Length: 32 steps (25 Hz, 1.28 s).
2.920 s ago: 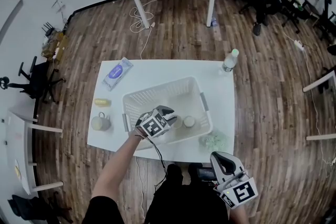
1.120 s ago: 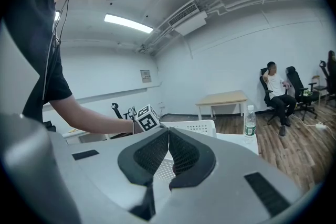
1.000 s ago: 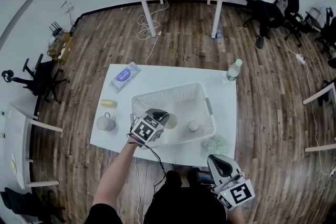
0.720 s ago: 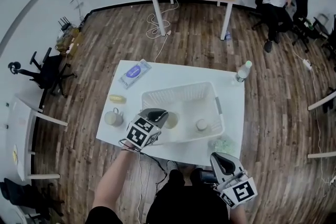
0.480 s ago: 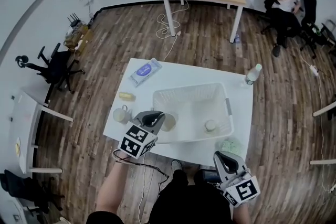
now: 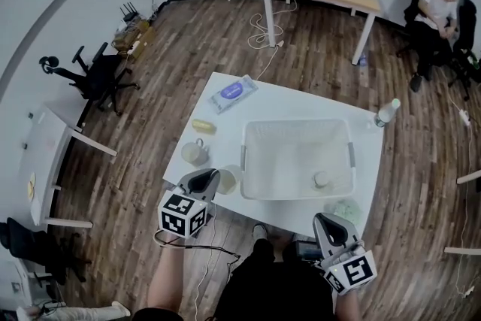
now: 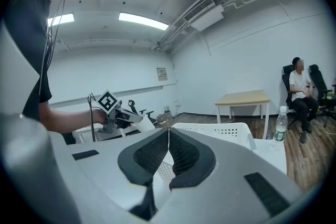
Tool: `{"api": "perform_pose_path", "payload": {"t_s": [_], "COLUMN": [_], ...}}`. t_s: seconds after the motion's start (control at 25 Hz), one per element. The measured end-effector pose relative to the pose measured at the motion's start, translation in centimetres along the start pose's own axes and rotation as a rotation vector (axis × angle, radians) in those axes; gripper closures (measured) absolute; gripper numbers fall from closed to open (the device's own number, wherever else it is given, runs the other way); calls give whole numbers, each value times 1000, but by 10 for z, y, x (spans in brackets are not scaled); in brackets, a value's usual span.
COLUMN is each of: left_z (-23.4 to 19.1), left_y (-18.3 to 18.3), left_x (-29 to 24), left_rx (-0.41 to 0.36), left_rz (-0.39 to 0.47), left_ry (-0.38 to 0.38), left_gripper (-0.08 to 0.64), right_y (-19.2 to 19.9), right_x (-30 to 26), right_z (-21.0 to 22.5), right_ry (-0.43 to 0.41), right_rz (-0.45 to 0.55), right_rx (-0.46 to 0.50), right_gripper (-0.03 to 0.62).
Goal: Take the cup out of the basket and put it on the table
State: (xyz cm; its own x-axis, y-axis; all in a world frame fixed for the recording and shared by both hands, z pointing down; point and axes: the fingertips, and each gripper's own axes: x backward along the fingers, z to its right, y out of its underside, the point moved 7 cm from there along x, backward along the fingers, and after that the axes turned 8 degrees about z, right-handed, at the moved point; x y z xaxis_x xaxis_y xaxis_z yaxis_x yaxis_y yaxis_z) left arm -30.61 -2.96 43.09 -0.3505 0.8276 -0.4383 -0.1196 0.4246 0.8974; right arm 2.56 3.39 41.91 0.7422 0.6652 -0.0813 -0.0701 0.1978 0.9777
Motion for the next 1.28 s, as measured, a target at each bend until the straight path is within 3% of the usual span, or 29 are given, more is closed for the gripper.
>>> {"api": "perform_pose_path", "payload": {"t_s": [0.28, 0.64, 0.92, 1.28], "left_z": [-30, -49, -55, -52], "left_y": [56, 136, 189, 218], "left_x": [0, -34, -64, -86], "left_rx": [94, 198, 176, 214], "left_rz": [-85, -266, -418, -480], "left_ry": [-86, -99, -103, -105], "left_gripper": [535, 535, 535, 534], "right_y": [2, 6, 9, 9], "right_x": [-3, 4, 11, 19], "right_z": [-7, -9, -8, -3], "right_ry": [2, 53, 101, 149], "right_rz": [-23, -41, -62, -78], "right_rx": [6, 22, 22, 20], "right_gripper": [568, 568, 568, 568]}}
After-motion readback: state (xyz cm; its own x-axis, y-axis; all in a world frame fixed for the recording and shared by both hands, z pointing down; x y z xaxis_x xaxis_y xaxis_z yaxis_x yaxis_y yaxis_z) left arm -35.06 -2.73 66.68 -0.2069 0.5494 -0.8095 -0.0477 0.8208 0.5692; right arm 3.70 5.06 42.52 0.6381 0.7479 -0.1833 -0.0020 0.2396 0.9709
